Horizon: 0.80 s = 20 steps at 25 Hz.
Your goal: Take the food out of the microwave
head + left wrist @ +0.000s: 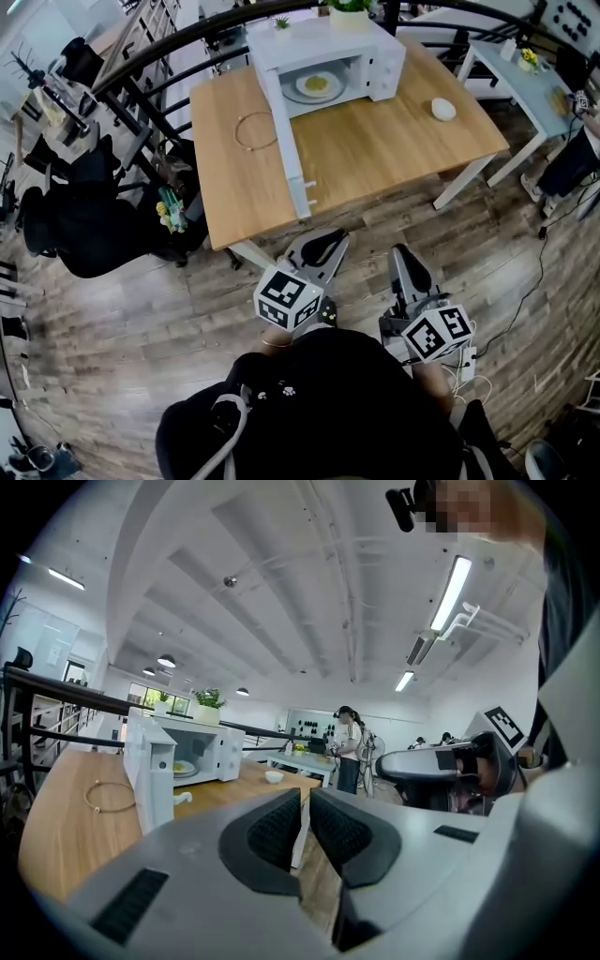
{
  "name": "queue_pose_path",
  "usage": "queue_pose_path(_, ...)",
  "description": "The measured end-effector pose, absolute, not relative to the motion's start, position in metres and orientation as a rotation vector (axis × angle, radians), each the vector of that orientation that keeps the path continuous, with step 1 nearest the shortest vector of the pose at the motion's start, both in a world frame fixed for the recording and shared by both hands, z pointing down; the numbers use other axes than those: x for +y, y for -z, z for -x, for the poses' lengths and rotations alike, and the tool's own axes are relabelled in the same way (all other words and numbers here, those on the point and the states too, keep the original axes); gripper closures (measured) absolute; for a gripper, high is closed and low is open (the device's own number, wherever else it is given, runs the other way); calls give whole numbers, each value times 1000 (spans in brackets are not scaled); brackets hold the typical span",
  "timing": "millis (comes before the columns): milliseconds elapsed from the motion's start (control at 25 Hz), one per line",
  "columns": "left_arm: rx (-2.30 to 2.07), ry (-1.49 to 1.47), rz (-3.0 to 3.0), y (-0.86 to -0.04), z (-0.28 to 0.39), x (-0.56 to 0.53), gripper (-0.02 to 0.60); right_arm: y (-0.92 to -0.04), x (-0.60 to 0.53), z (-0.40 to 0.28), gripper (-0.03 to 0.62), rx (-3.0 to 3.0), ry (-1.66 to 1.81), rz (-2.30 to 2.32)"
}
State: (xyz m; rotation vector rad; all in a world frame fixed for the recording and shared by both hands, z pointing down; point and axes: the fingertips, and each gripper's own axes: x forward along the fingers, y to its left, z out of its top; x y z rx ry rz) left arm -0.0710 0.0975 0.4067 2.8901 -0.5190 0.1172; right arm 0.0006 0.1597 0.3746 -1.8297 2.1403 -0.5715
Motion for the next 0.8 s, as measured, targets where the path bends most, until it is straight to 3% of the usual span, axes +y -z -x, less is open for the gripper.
queue_pose_path(800,-570,-165,-2861,-424,44,13,551,-398,66,-32,565,2134,684,1762)
